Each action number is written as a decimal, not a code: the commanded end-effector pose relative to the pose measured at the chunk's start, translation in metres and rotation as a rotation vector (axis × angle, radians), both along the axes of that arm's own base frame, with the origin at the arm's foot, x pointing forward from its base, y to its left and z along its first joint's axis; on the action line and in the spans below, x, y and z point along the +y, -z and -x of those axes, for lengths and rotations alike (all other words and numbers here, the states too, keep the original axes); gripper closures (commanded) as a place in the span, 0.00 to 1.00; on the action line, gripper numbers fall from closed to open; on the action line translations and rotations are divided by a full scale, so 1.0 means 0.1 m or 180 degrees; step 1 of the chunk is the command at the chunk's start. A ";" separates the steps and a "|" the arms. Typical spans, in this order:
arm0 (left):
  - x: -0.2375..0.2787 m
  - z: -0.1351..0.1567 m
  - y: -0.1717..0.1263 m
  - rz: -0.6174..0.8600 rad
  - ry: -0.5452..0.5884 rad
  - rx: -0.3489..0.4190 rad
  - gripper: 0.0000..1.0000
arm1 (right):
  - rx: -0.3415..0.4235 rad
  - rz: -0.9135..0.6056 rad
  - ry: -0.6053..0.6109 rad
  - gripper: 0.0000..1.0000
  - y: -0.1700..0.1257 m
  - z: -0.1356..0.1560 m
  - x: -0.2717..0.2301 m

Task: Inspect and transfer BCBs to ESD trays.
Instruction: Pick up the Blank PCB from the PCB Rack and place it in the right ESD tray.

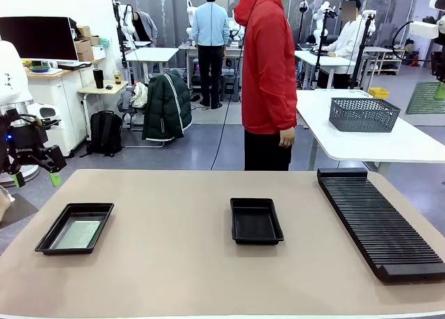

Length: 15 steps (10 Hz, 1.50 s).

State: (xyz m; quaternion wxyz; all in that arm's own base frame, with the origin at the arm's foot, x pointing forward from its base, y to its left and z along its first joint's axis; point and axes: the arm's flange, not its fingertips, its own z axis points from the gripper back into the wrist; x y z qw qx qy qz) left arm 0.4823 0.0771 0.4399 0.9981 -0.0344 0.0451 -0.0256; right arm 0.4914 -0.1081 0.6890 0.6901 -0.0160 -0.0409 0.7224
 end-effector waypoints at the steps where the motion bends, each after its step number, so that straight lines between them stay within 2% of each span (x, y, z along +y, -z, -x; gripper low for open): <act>1: 0.01 0.01 0.02 0.0011 -0.0015 -0.0022 0.00 | 0.0017 0.0000 0.0016 1.00 0.07 0.00 0.02; 11: 0.01 0.01 0.02 0.0011 -0.0015 -0.0022 0.00 | 0.0028 -0.0003 -0.0009 0.98 0.04 -0.01 0.02; 15: 0.01 0.01 0.02 0.0011 -0.0015 -0.0022 0.00 | 0.0346 -0.0646 0.1106 0.98 0.12 -0.04 0.14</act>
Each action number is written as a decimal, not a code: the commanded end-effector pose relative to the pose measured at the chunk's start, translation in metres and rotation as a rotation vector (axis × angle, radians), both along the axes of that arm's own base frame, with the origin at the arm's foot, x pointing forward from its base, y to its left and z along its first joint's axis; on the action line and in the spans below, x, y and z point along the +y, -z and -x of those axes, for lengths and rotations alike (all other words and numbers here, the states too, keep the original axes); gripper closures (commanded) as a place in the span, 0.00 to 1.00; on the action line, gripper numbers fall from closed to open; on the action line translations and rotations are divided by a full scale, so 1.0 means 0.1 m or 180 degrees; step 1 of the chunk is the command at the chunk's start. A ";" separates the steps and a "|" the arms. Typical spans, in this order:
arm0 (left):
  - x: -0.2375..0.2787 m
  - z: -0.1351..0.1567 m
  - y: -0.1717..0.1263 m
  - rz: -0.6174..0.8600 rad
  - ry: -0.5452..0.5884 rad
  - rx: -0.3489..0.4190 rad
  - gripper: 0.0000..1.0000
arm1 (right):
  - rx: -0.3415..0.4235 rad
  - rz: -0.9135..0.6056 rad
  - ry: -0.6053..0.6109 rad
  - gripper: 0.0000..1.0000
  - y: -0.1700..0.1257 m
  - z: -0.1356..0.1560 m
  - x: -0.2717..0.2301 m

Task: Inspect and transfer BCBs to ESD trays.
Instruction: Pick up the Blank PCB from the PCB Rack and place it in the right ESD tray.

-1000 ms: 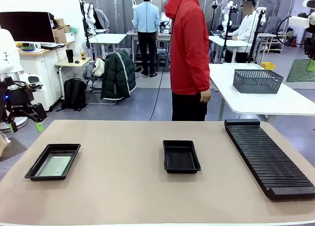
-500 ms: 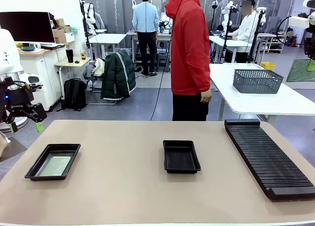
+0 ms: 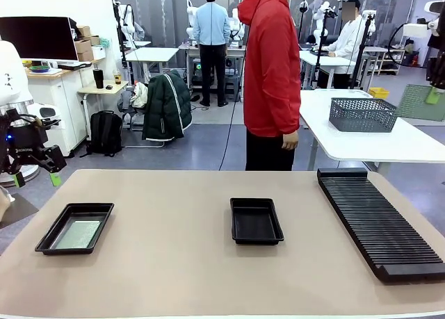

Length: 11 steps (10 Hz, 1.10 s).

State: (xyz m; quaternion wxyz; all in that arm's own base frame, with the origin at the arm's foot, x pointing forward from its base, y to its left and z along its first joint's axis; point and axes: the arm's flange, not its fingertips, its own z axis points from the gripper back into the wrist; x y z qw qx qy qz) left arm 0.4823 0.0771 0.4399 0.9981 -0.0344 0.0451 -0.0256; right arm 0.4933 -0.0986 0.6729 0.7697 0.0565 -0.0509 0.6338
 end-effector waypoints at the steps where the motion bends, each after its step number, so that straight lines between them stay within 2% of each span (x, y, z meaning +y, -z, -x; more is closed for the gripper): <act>1: 0.01 0.01 0.02 0.0011 -0.0016 -0.0022 0.00 | 0.0142 -0.0338 0.0706 0.98 0.02 0.01 0.13; 4: 0.01 0.01 0.02 0.0011 -0.0016 -0.0022 0.00 | 0.0489 -0.0515 0.1526 0.98 0.30 0.11 0.46; 7: 0.01 0.01 0.02 0.0011 -0.0016 -0.0022 0.00 | 0.0841 -0.0779 0.2328 0.98 0.71 0.21 0.84; 9: 0.01 0.01 0.02 0.0011 -0.0016 -0.0022 0.00 | 0.0962 -0.0871 0.2755 0.98 1.03 0.36 1.07; 11: 0.01 0.01 0.02 0.0011 -0.0016 -0.0022 0.00 | 0.1205 -0.1126 0.3093 0.98 1.41 0.48 1.26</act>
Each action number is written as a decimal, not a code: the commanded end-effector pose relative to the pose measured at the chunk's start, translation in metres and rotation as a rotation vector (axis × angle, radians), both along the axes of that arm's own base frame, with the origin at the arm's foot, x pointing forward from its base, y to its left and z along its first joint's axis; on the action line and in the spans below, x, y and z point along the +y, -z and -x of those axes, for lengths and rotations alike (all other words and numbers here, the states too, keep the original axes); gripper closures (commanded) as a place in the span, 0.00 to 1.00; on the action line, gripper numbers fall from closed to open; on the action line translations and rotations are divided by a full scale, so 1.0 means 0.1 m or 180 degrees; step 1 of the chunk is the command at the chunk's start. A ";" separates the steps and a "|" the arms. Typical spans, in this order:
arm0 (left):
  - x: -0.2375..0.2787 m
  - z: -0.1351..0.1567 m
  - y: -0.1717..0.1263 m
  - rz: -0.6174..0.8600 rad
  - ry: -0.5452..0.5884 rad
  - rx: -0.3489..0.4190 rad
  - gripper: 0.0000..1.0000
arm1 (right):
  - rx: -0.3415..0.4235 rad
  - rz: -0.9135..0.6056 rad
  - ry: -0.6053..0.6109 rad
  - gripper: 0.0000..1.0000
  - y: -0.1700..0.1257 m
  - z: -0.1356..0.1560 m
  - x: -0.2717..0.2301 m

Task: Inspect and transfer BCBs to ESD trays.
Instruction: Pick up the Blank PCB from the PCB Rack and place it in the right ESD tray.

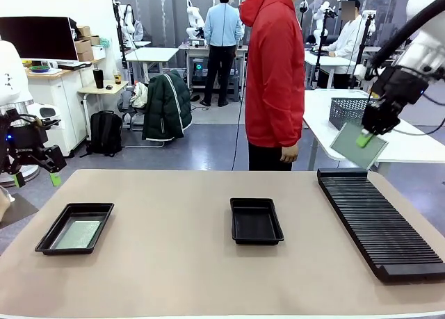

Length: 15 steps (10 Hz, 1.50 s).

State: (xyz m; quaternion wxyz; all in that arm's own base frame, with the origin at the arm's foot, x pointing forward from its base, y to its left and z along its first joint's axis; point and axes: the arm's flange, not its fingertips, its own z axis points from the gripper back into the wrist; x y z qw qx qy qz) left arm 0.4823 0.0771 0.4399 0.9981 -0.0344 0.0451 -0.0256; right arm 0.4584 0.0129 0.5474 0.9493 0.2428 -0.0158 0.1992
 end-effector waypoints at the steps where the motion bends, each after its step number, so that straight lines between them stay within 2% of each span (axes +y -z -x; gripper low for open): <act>1: 0.01 0.01 0.02 0.0011 -0.0016 -0.0022 0.00 | 0.0002 -0.0345 0.0429 0.98 0.35 0.17 0.23; 3: 0.01 0.01 0.02 0.0011 -0.0016 -0.0022 0.00 | 0.0124 -0.0558 0.0629 0.98 0.71 0.26 0.46; 6: 0.01 0.01 0.02 0.0011 -0.0016 -0.0022 0.00 | 0.0095 -0.0884 0.0811 0.98 1.16 0.37 0.84; 9: 0.01 0.01 0.02 0.0011 -0.0016 -0.0022 0.00 | 0.0043 -0.1070 0.1097 0.98 1.47 0.43 1.14; 12: 0.01 0.01 0.02 0.0011 -0.0016 -0.0022 0.00 | 0.0023 -0.1208 0.1233 0.98 1.78 0.39 1.35; 15: 0.01 0.01 0.02 0.0011 -0.0016 -0.0022 0.00 | 0.0103 -0.1247 0.1164 0.98 2.09 0.25 1.55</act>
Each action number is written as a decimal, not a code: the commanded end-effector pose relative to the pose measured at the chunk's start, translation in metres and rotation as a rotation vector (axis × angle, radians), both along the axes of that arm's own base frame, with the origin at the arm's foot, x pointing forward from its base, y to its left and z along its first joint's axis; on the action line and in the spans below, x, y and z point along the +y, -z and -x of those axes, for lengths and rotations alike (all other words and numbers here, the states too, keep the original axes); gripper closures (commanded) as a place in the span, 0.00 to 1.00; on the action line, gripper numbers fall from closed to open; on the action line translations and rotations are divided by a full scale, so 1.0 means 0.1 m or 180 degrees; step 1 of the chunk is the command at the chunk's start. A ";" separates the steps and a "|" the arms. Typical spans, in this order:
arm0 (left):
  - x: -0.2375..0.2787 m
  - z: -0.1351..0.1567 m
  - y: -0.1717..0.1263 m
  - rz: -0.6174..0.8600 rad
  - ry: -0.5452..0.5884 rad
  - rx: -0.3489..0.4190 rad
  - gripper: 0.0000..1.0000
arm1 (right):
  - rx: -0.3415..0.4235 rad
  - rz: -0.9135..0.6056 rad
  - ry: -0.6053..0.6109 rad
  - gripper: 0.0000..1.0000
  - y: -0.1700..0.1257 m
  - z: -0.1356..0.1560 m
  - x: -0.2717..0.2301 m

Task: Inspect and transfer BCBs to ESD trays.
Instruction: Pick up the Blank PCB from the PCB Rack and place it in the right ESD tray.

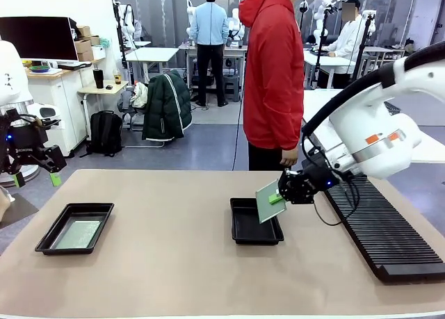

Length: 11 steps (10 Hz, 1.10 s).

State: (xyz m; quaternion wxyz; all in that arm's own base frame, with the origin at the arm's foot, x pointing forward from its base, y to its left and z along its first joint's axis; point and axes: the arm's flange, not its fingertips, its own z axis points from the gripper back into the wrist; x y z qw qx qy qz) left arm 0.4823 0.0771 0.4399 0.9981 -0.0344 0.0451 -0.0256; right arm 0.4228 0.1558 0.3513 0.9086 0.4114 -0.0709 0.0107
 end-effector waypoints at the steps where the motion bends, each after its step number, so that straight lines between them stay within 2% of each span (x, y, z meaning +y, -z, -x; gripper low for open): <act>1: 0.01 0.01 0.02 0.0011 -0.0016 -0.0022 0.00 | -0.0039 -0.0069 0.0044 0.98 0.24 -0.15 0.20; 7: 0.01 0.01 0.02 0.0011 -0.0016 -0.0022 0.00 | 0.0092 -0.0043 0.0121 0.98 0.69 -0.30 0.52; 11: 0.01 0.01 0.02 0.0011 -0.0016 -0.0022 0.00 | 0.0143 0.0001 0.0122 0.98 0.76 -0.33 0.53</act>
